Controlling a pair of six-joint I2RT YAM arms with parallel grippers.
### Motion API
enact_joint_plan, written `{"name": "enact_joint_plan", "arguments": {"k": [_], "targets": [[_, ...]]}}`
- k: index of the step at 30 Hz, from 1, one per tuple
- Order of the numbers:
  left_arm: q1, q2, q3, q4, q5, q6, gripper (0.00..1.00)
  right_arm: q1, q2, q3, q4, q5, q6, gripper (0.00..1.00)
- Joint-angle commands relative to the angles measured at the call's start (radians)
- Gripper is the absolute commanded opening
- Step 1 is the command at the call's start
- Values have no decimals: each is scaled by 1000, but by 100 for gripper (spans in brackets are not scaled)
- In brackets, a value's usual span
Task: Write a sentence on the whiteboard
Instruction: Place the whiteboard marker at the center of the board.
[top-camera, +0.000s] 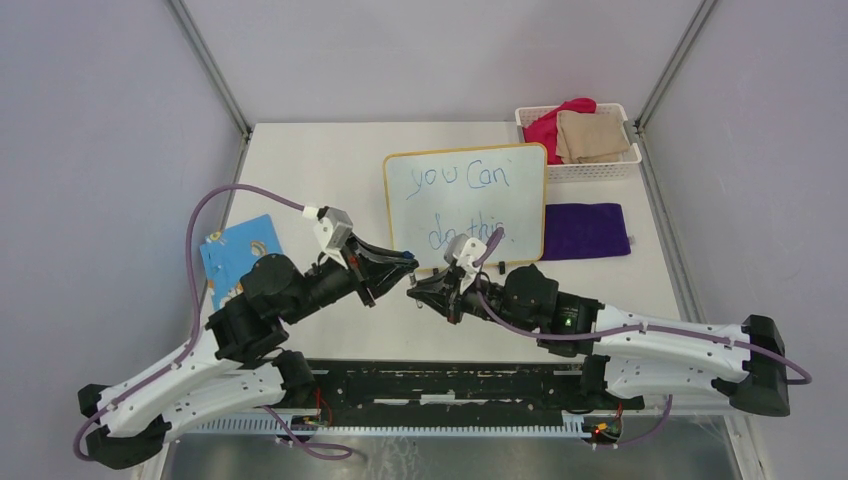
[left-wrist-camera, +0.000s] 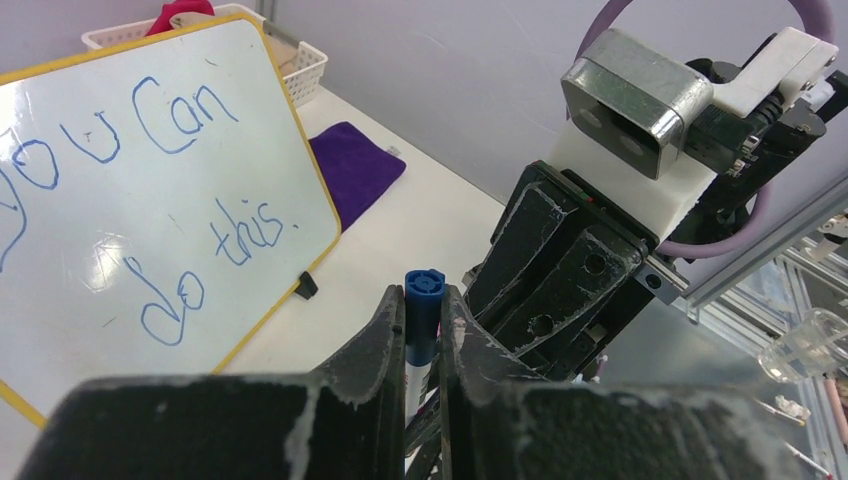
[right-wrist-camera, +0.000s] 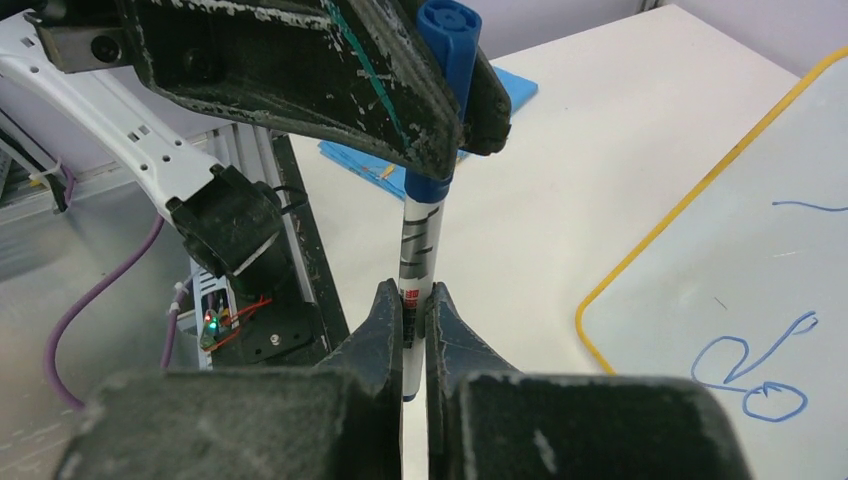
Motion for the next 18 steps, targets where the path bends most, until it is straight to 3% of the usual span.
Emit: {"name": "enact_joint_plan", "arguments": {"k": [1,2,5,10,11,13,18], "targets": [[-16,-4,-81,-112,132,-129,2,-15,-52,64,271,8,-47,0],[-16,-16,-76,-118,116,-129,7,-17,-49,73,260,-2,-51,0],[-16,-46,-41,-127,66,-119,38,-17,-40,88,227,-36,-67,0],[-16,-94,14,-108,-17,-122,62,-17,-44,125,145,-44,-101,0],[-17,-105,18,-100,-27,-121,72,-17,-42,134,128,-52,-107,0],[-16,-122,20,-88,-53,-115,77,-18,-43,140,113,-74,-108,0],[-16,-143,27,-48,-113,-84,77,-16,-23,143,94,-122,-85,0]]}}
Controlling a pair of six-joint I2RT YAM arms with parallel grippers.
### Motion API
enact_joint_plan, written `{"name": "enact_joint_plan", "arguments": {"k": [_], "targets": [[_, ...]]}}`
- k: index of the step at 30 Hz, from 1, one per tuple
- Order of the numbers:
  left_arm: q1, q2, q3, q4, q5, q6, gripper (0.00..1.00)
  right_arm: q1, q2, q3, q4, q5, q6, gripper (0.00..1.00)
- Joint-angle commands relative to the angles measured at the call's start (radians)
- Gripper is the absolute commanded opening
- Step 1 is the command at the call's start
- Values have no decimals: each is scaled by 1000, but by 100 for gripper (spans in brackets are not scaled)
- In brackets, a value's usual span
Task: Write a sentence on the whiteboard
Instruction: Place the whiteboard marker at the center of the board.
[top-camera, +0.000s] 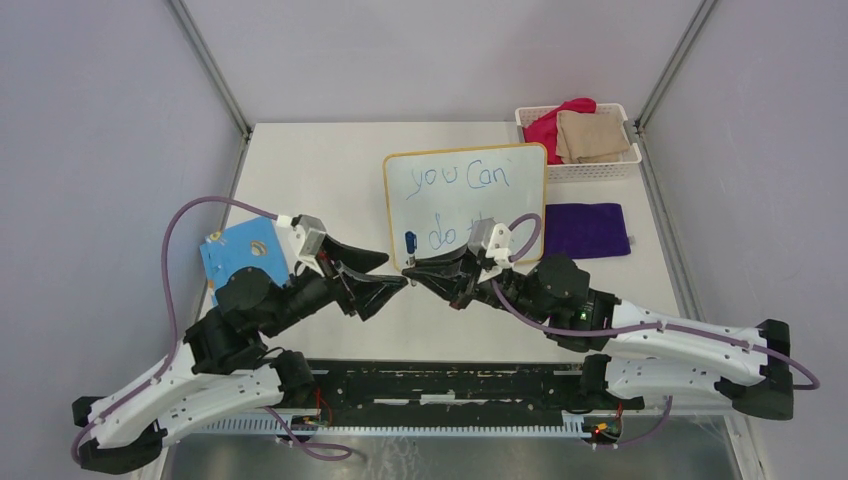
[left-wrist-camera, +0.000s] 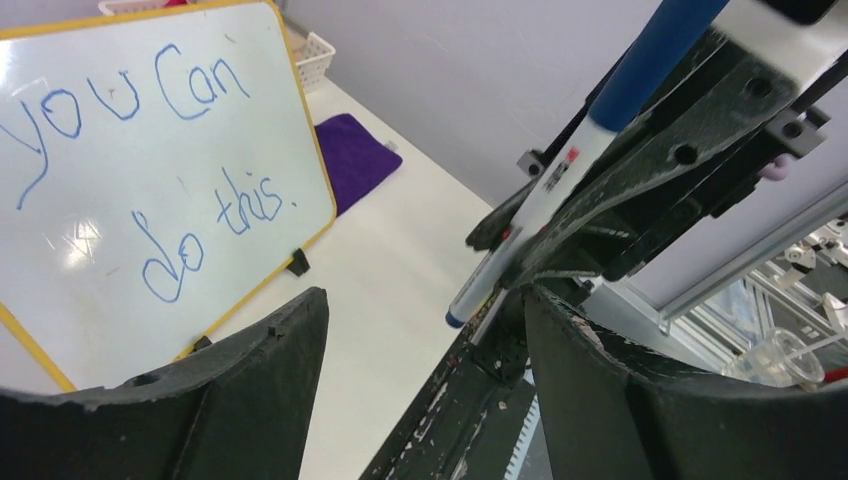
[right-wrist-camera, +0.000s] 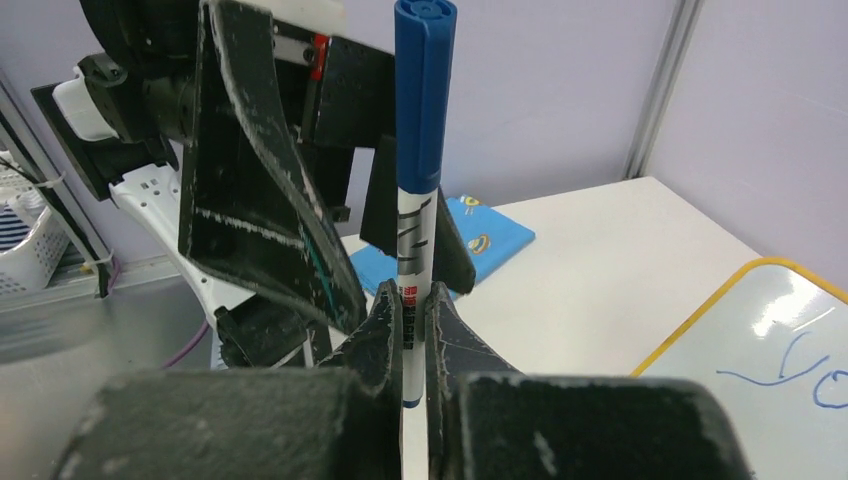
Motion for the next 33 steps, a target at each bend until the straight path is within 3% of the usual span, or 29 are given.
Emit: {"name": "enact_joint_plan", "arguments": {"k": [1,13,21,24,26,28,29,30,33], "targets": [[-3,-21,50,76,-37,12,77,-3,14,36,1,-54,5,0],[-2,38,86,93,75,139,77,-2,36,22,13,-102,53,0],[-3,75,103,78,100,138,61,-4,33,11,12,-110,62,0],[-3,81,103,78,118,138,49,-2,31,6,12,-111,63,0],[-2,87,103,76,133,138,30,-3,29,3,12,-111,66,0],[-3,92,103,63,119,133,6,-4,28,2,10,-112,66,0],[-3,93,103,51,104,129,2,-2,24,0,7,-110,63,0],[-3,93,103,39,85,128,2,-3,23,-1,1,-103,63,4],[-3,82,99,-14,-70,122,2,-3,7,-1,-50,-68,42,46]]}}
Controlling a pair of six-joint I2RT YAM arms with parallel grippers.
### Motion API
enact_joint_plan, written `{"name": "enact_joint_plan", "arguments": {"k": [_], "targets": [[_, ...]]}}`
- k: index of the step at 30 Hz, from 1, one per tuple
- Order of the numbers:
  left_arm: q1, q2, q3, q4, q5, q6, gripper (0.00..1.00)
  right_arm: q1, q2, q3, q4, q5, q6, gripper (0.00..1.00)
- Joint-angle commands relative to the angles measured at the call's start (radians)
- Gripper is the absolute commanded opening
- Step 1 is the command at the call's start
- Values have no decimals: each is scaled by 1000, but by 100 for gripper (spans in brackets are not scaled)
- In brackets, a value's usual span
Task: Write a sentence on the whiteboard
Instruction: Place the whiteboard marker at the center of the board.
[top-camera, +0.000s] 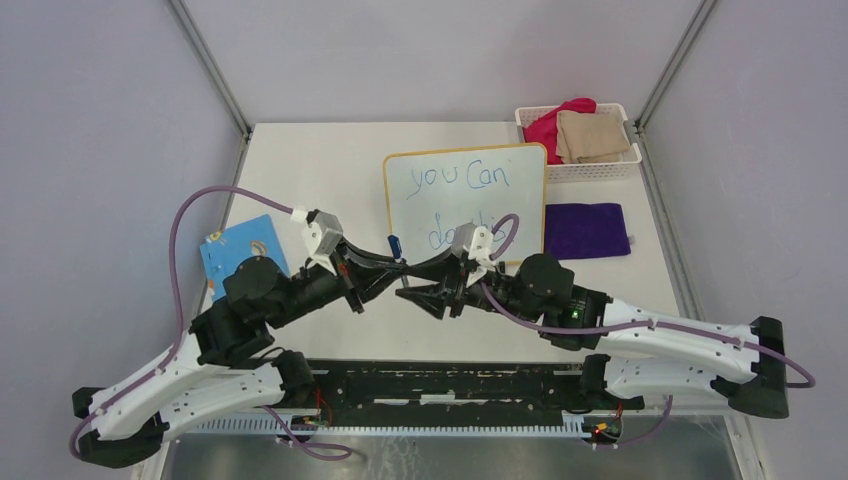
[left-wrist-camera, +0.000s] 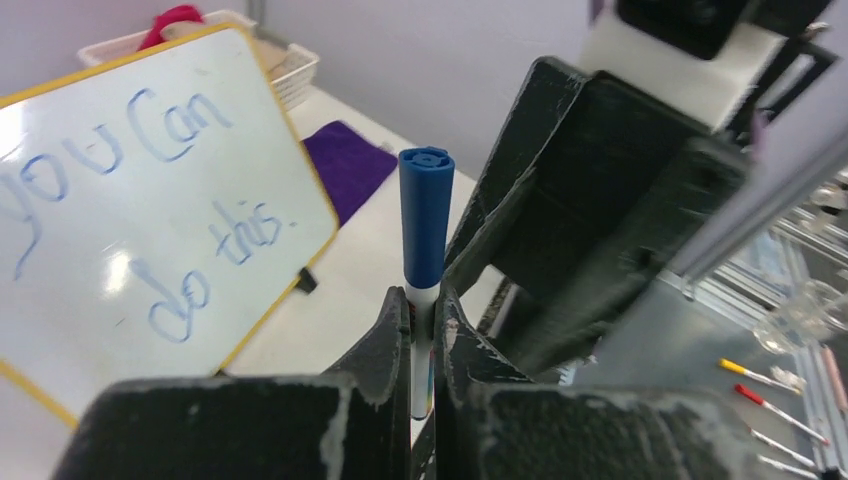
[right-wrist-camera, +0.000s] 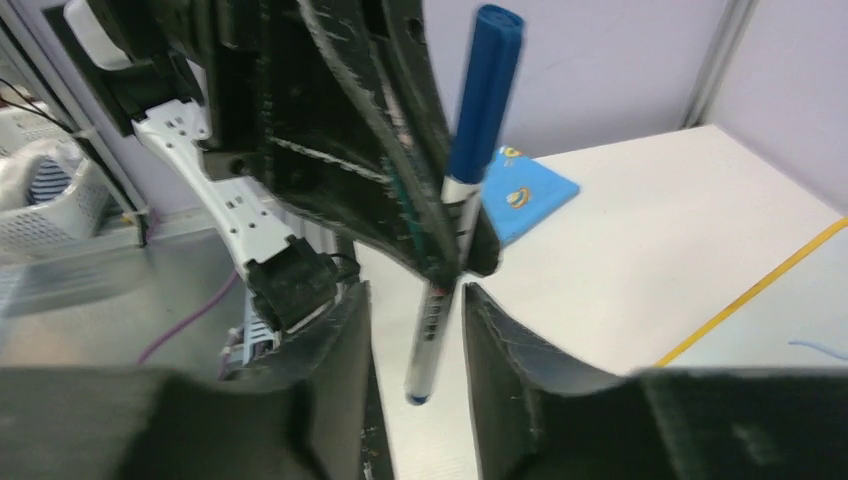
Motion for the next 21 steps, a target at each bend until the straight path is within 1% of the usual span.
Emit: {"name": "enact_joint_plan", "arguments": {"k": [1,2,3,4,6,7,10,11,12,13,14,17,18,20,21], "targets": [[2,-2,28,-88,-253,1,2,4,-41,8,-23,41,-37,54],[2,-5,30,-144,-353,-6,2,4,-53,5,-58,85,-48,61],[2,-4,33,-191,-471,-19,2,3,-68,-1,-88,131,-61,71],[2,3,36,-247,-578,-26,2,4,-83,-9,-129,195,-76,75],[2,37,43,-353,-779,-37,2,4,-119,-35,-199,338,-91,76],[3,66,48,-403,-853,-43,2,5,-129,-48,-239,423,-94,77],[14,167,27,-473,-991,-45,2,4,-145,-94,-337,644,-82,77],[32,211,15,-478,-994,-52,2,4,-147,-112,-353,679,-76,77],[72,244,10,-480,-964,-62,2,4,-146,-127,-360,701,-71,77],[126,269,11,-478,-905,-72,2,4,-149,-144,-361,709,-67,77],[206,285,10,-468,-831,-75,2,4,-152,-162,-360,709,-62,77],[479,310,-12,-406,-538,-81,2,4,-165,-202,-334,695,-58,77],[551,324,-18,-389,-466,-84,2,4,-169,-215,-324,692,-58,77],[665,384,-19,-366,-360,-94,2,4,-175,-238,-302,688,-62,77],[696,423,-13,-357,-329,-108,2,3,-174,-252,-290,685,-67,76]]}}
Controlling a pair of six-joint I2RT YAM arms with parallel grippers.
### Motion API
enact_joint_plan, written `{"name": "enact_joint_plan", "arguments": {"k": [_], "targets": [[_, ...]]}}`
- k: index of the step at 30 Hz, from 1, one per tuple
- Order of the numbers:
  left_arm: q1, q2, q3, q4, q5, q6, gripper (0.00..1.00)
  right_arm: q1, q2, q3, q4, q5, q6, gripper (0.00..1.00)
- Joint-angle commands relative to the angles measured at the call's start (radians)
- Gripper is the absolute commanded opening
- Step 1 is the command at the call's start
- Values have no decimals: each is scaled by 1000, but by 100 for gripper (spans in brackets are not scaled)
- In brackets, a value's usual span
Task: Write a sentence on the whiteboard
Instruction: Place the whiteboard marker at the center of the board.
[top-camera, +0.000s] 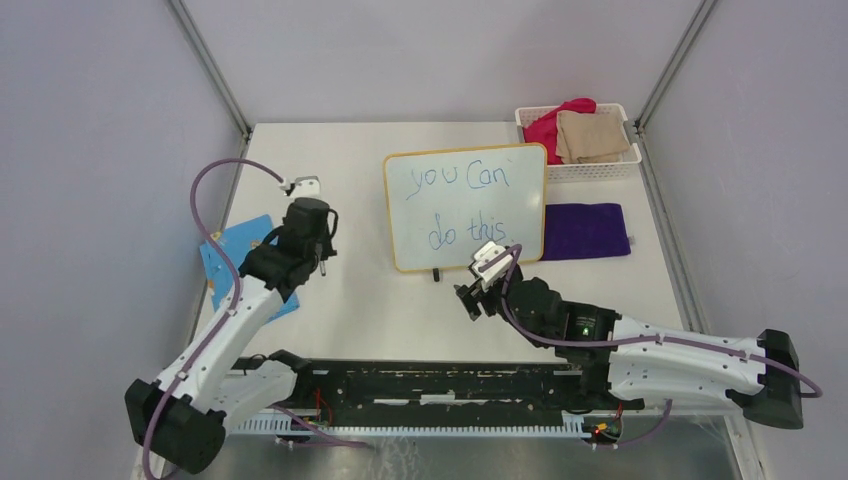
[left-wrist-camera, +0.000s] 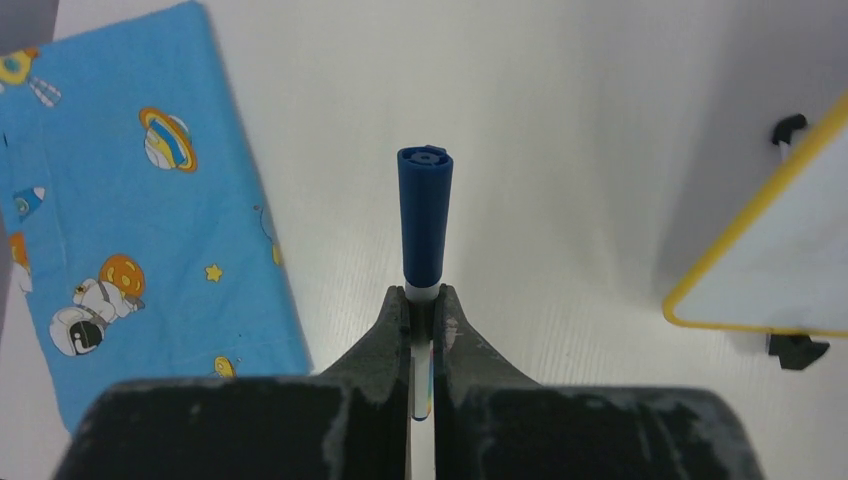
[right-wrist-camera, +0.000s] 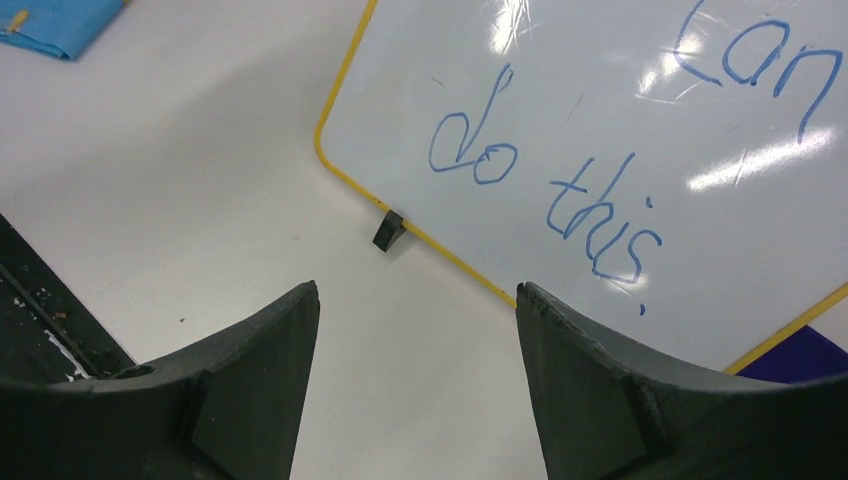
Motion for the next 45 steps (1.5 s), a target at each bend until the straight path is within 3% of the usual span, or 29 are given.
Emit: {"name": "enact_joint_plan", "arguments": {"k": [1,6,15,27,45], "targets": [[165,121,22,87,270,-93,2,2,-26,-32,62,59,-5,76],[217,373,78,152,333,-167,2,2,-5,-62,90,44,-12,76],[275,713,217,196,366,-124,2,3,-68,-95,79,-5,-20,76],[311,811,233,275,364,-66,8,2,-158,-128,91,55,-54,76],[313,925,221,295,391,-68,20,3,-127,-79,108,107,-31,73]]}}
